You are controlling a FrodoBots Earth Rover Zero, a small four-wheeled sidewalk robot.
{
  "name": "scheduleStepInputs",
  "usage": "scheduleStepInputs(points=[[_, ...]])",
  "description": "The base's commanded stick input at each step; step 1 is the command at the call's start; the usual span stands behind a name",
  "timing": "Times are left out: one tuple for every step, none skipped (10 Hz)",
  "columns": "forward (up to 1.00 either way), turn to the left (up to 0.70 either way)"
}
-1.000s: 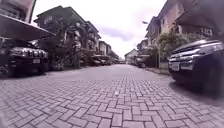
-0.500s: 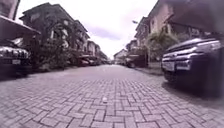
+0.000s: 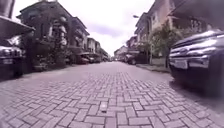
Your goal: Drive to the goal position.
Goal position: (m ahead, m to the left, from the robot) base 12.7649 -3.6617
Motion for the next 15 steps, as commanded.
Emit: scheduleStepInputs(points=[[0.7, 0.0], [0.7, 0.0], [0.7, 0.0], [0.7, 0.0], [0.7, 0.0], [0.7, 0.0], [0.7, 0.0], [0.7, 0.0], [0.7, 0.0], [0.7, 0.0], [0.7, 0.0], [0.7, 0.0], [0.7, 0.0], [0.7, 0.0], [0.7, -0.07]])
